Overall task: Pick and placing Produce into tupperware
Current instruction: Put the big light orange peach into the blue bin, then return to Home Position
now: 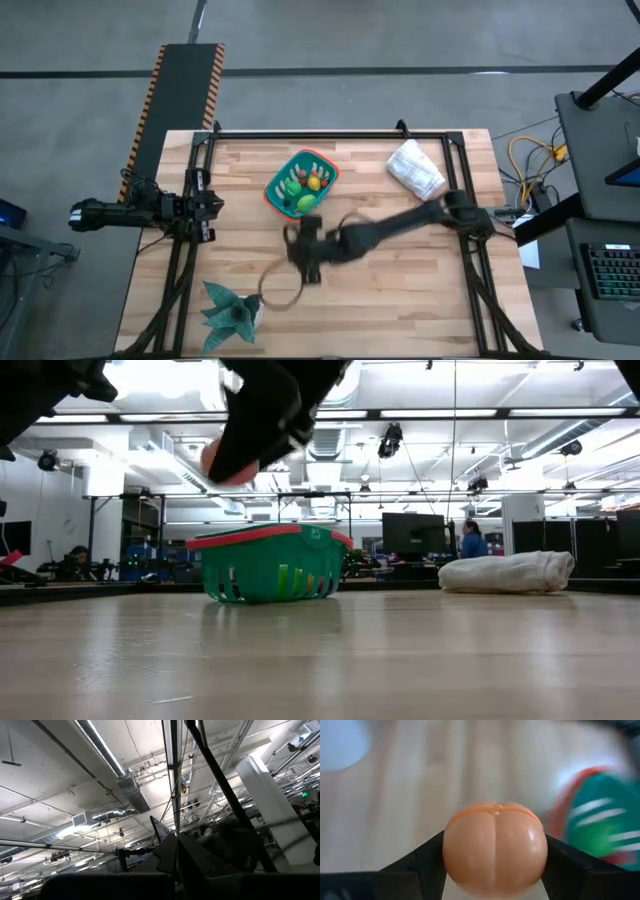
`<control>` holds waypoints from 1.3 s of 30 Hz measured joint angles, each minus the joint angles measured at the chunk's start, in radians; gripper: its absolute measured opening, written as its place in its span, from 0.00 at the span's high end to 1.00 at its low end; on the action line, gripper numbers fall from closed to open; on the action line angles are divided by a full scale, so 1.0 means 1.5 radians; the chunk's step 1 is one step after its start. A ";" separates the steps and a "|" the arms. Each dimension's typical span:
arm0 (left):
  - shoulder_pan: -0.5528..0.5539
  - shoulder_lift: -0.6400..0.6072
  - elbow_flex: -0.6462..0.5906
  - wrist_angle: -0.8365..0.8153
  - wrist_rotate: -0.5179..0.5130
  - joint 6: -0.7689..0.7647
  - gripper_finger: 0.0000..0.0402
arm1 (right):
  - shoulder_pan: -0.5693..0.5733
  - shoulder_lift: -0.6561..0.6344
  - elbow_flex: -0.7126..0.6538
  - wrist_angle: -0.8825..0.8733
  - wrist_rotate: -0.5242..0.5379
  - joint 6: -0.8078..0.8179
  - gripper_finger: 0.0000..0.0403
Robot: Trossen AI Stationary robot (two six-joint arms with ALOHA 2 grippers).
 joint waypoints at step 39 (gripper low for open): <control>0.000 -0.006 0.084 -0.405 -0.008 -0.187 1.00 | 0.077 -0.566 -0.646 0.453 0.034 -0.083 0.94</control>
